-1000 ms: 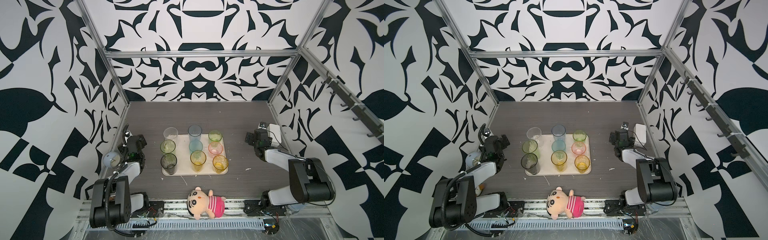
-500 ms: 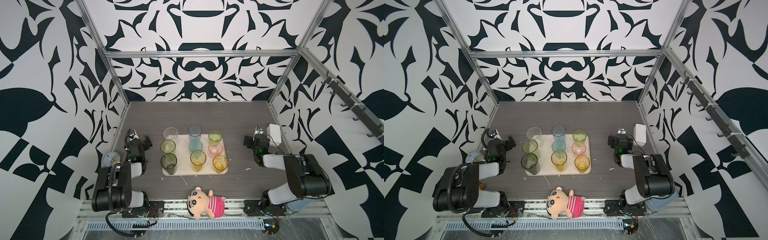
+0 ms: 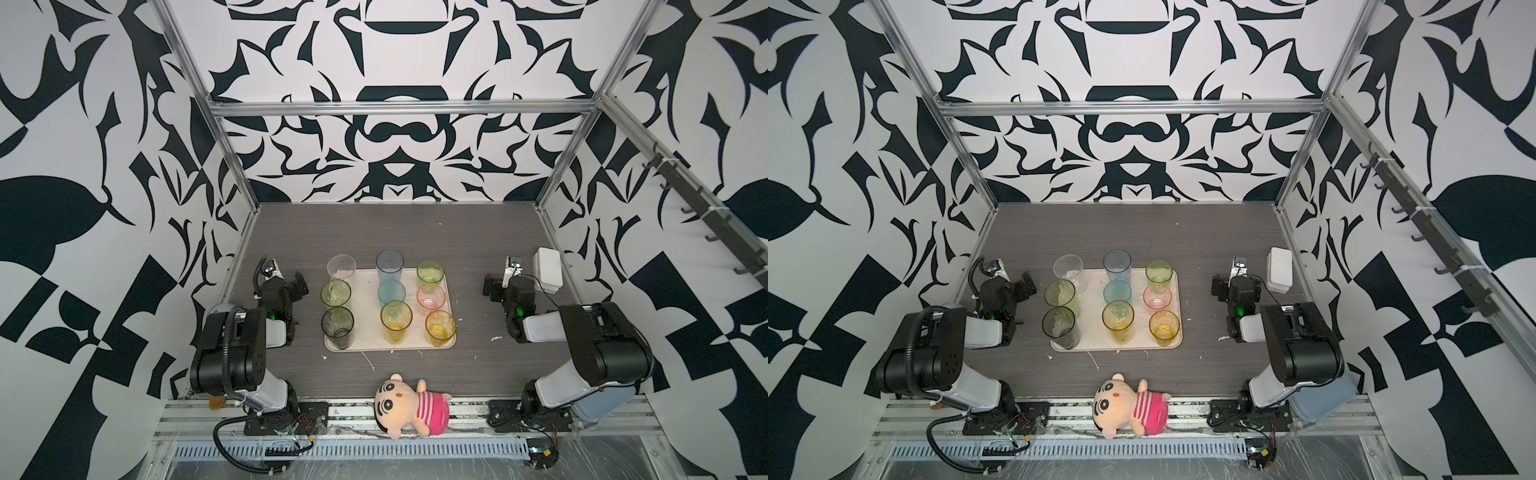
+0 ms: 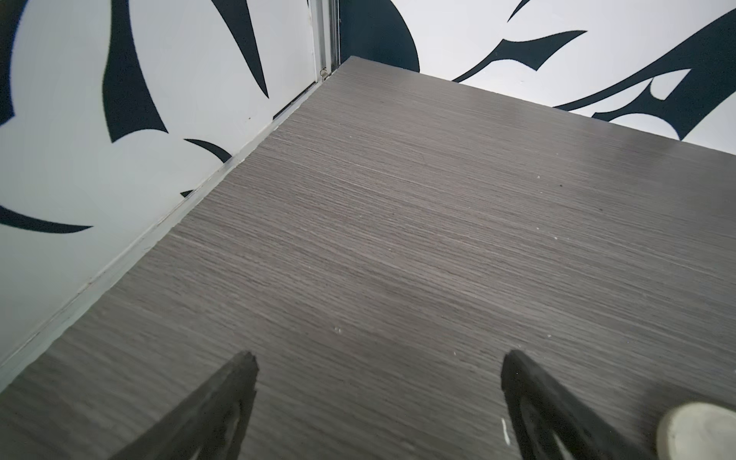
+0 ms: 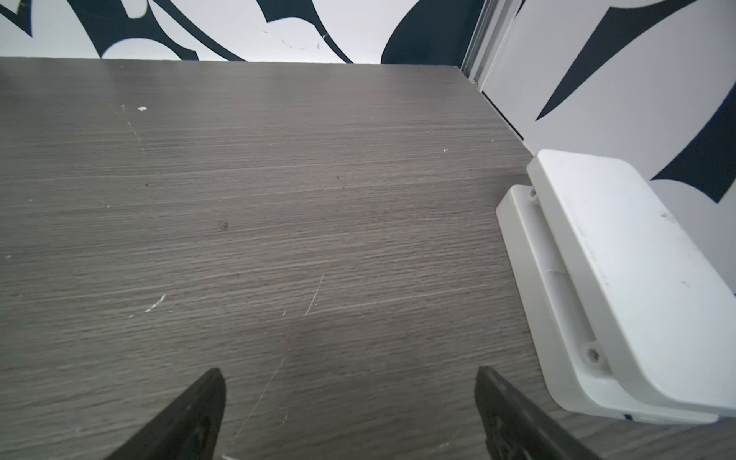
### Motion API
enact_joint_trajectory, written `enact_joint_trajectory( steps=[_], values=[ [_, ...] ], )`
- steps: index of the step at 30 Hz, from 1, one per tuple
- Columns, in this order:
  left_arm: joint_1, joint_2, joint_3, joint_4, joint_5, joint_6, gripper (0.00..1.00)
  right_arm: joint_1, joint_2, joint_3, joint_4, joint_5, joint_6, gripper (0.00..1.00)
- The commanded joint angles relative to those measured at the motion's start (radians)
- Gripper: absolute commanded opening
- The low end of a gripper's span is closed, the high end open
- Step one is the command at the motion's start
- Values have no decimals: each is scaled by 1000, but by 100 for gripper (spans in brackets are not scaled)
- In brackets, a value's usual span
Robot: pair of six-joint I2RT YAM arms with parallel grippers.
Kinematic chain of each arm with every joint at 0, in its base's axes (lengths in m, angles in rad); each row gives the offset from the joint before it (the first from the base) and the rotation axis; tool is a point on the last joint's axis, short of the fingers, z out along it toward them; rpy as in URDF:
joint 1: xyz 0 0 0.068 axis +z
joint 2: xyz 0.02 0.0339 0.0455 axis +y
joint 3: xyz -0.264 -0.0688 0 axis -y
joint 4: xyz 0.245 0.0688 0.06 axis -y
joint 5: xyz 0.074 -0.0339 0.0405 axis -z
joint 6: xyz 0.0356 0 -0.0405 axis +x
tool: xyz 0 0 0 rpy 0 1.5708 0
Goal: Place the glasses into the tray
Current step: Reset both arms
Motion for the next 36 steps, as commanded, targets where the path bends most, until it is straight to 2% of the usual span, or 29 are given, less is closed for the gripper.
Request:
enact_joint_trajectory(
  steps=[1,7,9,10,13,15,17,19,21,23,25,28,34,36],
  values=[
    [-4,-3,28,19,4,4,99,7,-15,5,47,-4,-8,100],
    [-5,-2,28,20,3,6,99,7,-12,7,45,-6,-12,100],
    [-4,-2,28,20,4,5,99,7,-6,22,26,-113,-52,100],
    [-5,-2,29,20,2,6,100,8,-7,21,27,-121,-55,100],
    [-5,-2,29,18,2,5,99,8,-13,19,22,-114,-55,100],
    [-5,-4,27,21,4,7,99,8,-16,9,34,-51,-31,100],
    [-6,-9,11,50,20,16,99,8,-26,-46,130,-3,-17,100],
    [-5,-15,-48,151,40,24,99,8,-22,-126,282,-24,-32,100],
    [-6,-5,-85,236,38,22,100,9,-1,-139,334,-62,-37,100],
    [-4,6,-80,240,33,24,100,8,-5,-114,276,-55,-32,100],
    [-5,4,-49,176,24,20,99,8,-27,-82,191,-45,-25,100],
    [-6,-9,0,62,-2,6,100,8,-13,-61,174,-44,-25,100],
    [-6,-1,21,36,-4,5,99,8,-15,-3,59,32,-5,100],
    [-6,4,24,39,-7,6,99,8,-17,5,45,6,-14,100]
  ],
)
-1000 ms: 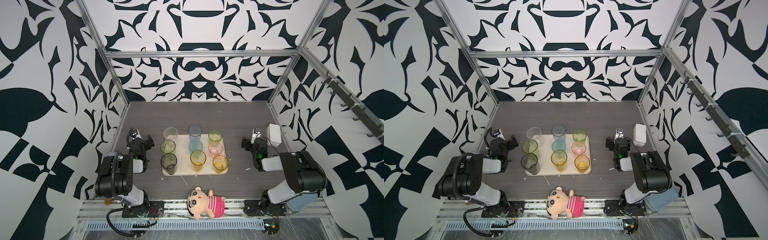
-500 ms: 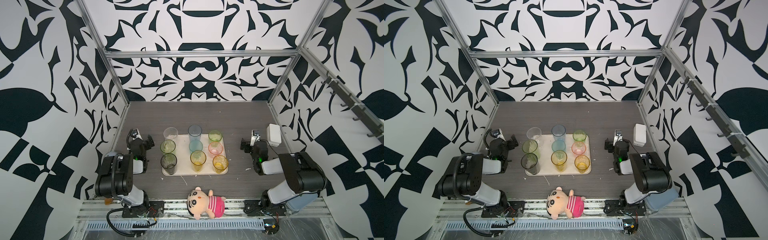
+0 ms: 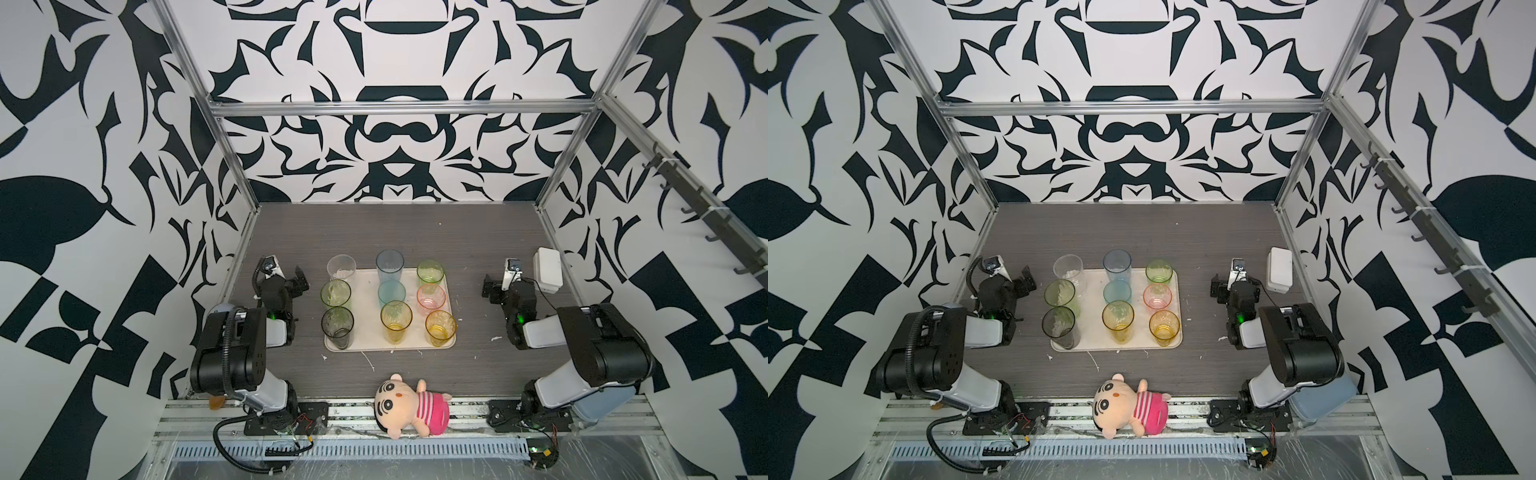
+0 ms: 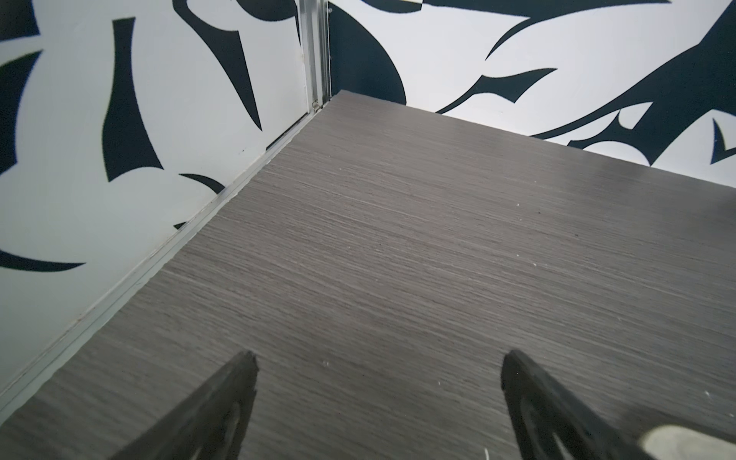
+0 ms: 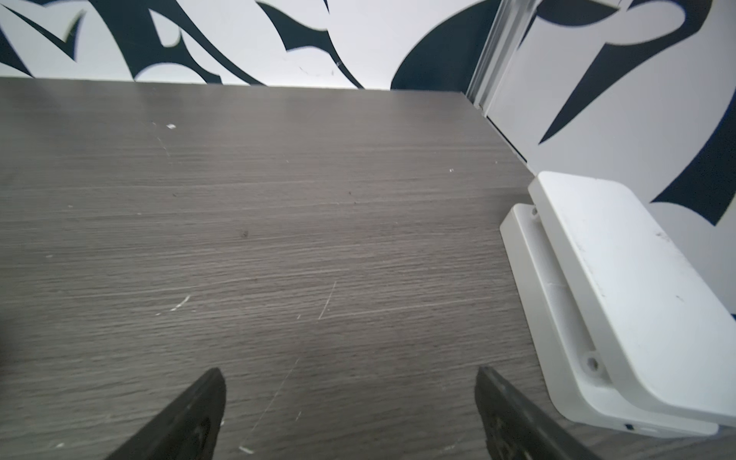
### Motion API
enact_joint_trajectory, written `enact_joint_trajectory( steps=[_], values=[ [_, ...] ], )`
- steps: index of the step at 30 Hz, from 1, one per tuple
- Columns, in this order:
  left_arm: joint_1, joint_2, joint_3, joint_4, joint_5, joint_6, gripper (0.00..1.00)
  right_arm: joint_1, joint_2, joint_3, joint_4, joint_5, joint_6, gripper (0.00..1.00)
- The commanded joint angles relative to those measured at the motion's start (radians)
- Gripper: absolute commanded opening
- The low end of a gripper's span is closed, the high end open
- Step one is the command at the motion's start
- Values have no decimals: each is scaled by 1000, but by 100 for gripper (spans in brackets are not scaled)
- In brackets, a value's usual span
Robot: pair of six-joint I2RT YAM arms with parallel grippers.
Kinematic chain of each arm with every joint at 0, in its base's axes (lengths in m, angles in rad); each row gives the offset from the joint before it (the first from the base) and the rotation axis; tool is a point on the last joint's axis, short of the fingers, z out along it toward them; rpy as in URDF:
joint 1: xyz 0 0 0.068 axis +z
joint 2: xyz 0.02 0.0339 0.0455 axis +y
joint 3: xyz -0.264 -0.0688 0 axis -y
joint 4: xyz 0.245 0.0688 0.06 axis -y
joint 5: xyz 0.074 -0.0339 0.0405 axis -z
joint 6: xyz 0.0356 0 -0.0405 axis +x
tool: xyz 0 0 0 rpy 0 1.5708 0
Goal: Place the glasses into the tray
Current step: Reset both arms
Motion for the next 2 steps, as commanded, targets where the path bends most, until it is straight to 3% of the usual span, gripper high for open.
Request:
enact_joint_trajectory(
  steps=[1,2],
  values=[
    [-1,0,19,-17,-16,-9,99,4,-13,37,-36,17,6,100],
    [-2,-1,19,-19,-17,-11,99,3,-12,36,-35,18,6,100]
  ],
)
